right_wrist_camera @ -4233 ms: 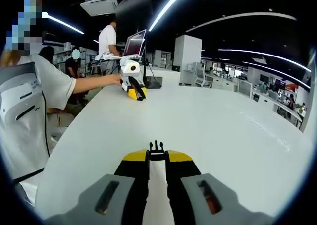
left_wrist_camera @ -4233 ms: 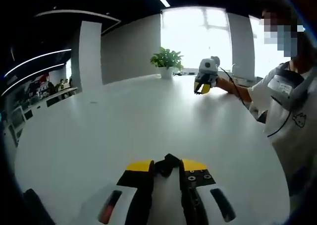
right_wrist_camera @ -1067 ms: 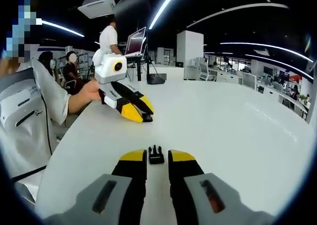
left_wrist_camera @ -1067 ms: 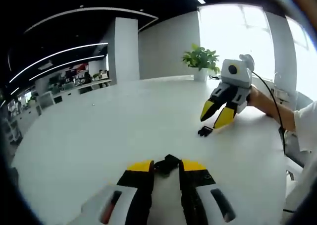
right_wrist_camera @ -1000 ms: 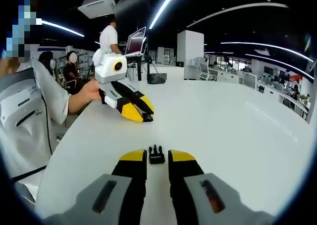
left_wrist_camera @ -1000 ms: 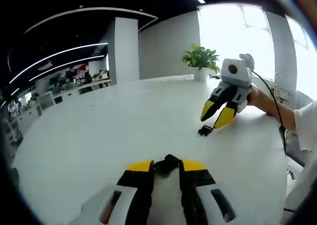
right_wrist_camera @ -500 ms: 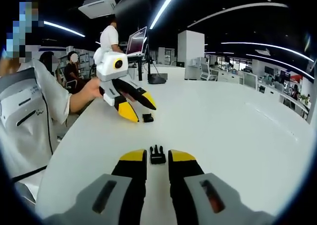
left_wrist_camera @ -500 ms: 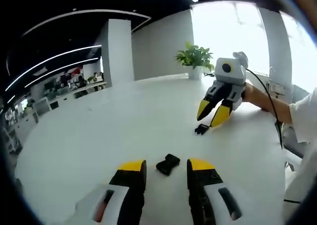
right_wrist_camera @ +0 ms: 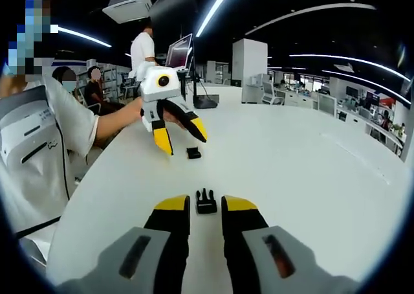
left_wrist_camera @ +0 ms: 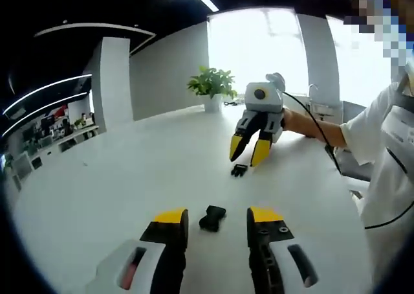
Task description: Snap the two parts of the plastic buckle together until the buckle closes and remains connected.
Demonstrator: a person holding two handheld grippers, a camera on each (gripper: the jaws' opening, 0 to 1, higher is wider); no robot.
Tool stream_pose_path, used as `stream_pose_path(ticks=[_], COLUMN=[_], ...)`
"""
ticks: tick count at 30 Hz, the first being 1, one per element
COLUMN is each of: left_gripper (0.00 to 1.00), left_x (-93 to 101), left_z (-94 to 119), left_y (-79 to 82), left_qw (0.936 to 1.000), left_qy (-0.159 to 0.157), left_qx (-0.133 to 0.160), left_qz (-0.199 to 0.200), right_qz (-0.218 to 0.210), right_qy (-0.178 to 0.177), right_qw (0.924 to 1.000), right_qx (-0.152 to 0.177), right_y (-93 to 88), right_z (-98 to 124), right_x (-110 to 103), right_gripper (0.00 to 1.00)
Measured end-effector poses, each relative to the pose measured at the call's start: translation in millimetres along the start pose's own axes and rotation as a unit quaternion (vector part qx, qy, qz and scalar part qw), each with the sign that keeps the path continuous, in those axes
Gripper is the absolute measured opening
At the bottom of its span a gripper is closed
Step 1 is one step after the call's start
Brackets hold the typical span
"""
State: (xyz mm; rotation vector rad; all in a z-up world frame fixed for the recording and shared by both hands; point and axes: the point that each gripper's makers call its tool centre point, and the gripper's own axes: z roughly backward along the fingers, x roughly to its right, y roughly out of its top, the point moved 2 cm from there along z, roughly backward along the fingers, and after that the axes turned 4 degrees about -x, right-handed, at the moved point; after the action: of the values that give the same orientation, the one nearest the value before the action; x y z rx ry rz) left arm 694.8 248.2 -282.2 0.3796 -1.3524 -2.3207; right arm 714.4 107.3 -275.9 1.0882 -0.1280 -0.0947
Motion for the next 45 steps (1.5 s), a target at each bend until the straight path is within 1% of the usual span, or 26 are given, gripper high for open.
stream_pose_path(ticks=[2,6,8,10,12,13,18,21,24,30,33,35,38,42,45], left_gripper=[0.36,0.35,0.34,0.30,0.27,0.27,0.27,0.25,0.25,0.25,0.21,0.19,0.17,0.13,0.13], left_x=[0.9,-0.9,-1.0,-1.0,-1.8,-2.3,-0.9,2.8,5.1,8.2,5.7,3.6,1.4,0.7,0.8], left_z=[-0.7,-3.0,-2.2,-1.2,-0.1,0.1,0.0,-1.2,-3.8,-5.9,-6.2,-6.4,-6.2,-6.0,-5.9], left_y=[-1.9,-3.0,-2.4,-1.2,-0.6,-0.4,-1.5,-1.7,-5.6,-6.0,-6.4,-6.2,-5.0,-5.1,-5.2], left_qw=[0.9998,0.9995,0.9994,0.9992,0.9990,0.9989,0.9987,0.9987,0.9991,0.9988,0.9988,0.9983,0.9978,0.9981,0.9983], left_qy=[-0.013,-0.026,-0.032,-0.040,-0.043,-0.041,-0.042,-0.044,-0.040,-0.046,-0.043,-0.047,-0.049,-0.045,-0.043], left_qx=[-0.008,-0.013,-0.008,0.000,0.007,0.009,0.011,0.009,-0.004,-0.004,-0.001,0.005,0.011,0.012,0.012], left_qz=[-0.012,-0.014,-0.007,0.010,0.015,0.022,0.027,0.023,0.013,0.017,0.022,0.033,0.043,0.040,0.038], right_qz=[-0.001,-0.002,0.002,0.004,0.000,0.000,-0.004,-0.004,-0.004,-0.004,-0.005,-0.006,-0.006,-0.008,-0.011], right_qy=[0.000,0.002,0.001,0.002,0.002,0.003,0.003,0.003,0.003,0.000,0.000,0.000,0.001,-0.003,-0.002], right_qw=[1.0000,1.0000,0.9999,0.9999,0.9999,0.9999,0.9999,0.9999,0.9999,0.9999,0.9999,0.9999,0.9999,0.9999,0.9999], right_qx=[0.000,-0.006,-0.010,-0.013,-0.012,-0.013,-0.014,-0.014,-0.014,-0.014,-0.014,-0.014,-0.014,-0.012,-0.010], right_y=[-0.1,-2.0,-3.3,-3.8,-3.5,-3.7,-3.9,-3.3,-3.4,-4.0,-4.3,-4.5,-4.4,-3.9,-3.0], right_z=[-0.1,-4.0,-6.0,-7.1,-7.5,-7.8,-7.8,-8.3,-8.1,-7.2,-6.5,-6.1,-6.1,-6.2,-6.6], right_x=[-0.1,-2.0,-3.8,-4.6,-4.4,-4.7,-5.1,-4.9,-5.5,-5.1,-4.0,-3.4,-2.8,-0.6,-0.5], right_gripper=[0.17,0.17,0.17,0.17,0.17,0.17,0.17,0.16,0.16,0.15,0.15,0.14,0.12,0.11,0.11])
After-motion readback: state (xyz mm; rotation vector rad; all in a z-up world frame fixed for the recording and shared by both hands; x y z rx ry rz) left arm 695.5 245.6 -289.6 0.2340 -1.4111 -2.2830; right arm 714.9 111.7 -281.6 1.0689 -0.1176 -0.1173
